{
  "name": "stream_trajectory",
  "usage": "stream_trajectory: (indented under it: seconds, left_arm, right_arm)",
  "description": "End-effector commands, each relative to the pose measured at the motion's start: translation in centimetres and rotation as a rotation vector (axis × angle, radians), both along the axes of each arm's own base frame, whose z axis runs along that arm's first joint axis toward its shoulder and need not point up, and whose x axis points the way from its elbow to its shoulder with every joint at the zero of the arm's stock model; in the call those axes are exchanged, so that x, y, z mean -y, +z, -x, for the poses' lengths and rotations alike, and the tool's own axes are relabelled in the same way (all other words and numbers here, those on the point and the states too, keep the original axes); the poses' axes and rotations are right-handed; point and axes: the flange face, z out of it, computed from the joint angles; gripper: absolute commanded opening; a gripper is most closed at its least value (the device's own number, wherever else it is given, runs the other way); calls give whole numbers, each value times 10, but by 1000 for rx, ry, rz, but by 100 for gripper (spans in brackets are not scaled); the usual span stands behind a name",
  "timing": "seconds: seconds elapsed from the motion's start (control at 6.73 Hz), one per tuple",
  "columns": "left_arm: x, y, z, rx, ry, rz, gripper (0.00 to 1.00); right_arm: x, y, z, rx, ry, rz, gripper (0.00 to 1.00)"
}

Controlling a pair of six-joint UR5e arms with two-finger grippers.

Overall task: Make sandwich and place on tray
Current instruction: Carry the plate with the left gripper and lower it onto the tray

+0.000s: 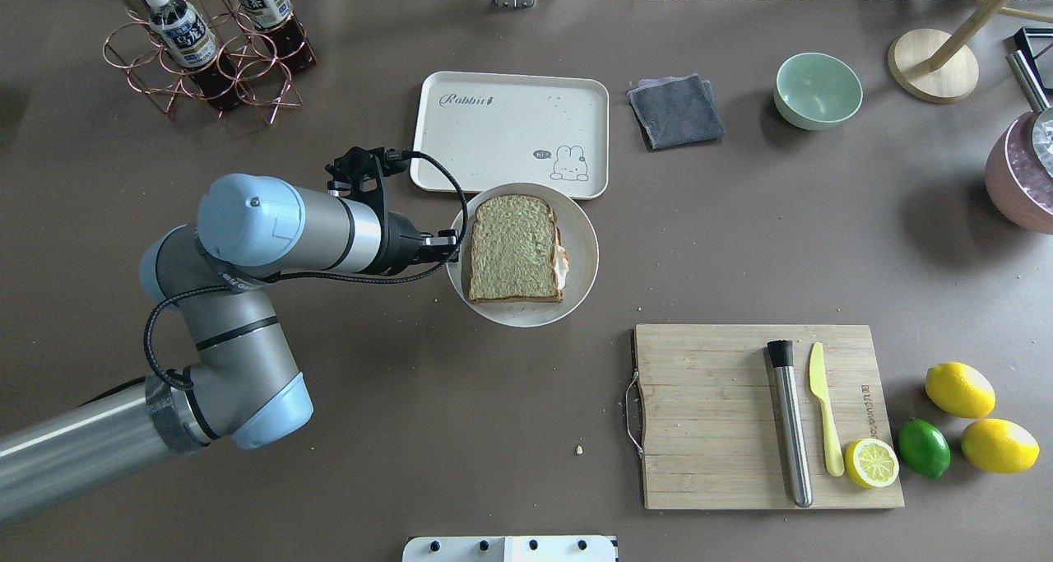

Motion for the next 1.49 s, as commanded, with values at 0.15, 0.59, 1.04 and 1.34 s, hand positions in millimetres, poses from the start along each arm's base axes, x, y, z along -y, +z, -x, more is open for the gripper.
stream_trajectory:
  seconds: [0.15, 0.59, 1.04, 1.34]
  left_arm:
    - [132, -12, -8, 93, -72, 25, 0]
    - [200, -8, -23, 186, -83, 50, 0]
    - [194, -12, -37, 196, -74, 36, 33]
    - [187, -20, -44, 200, -92, -3, 97]
  right_arm:
    - [-30, 74, -49, -5, 106, 216, 100]
    - [-39, 96, -55, -13, 117, 270, 100]
    - [-43, 102, -60, -19, 127, 286, 100]
    - [-43, 105, -59, -16, 127, 291, 100]
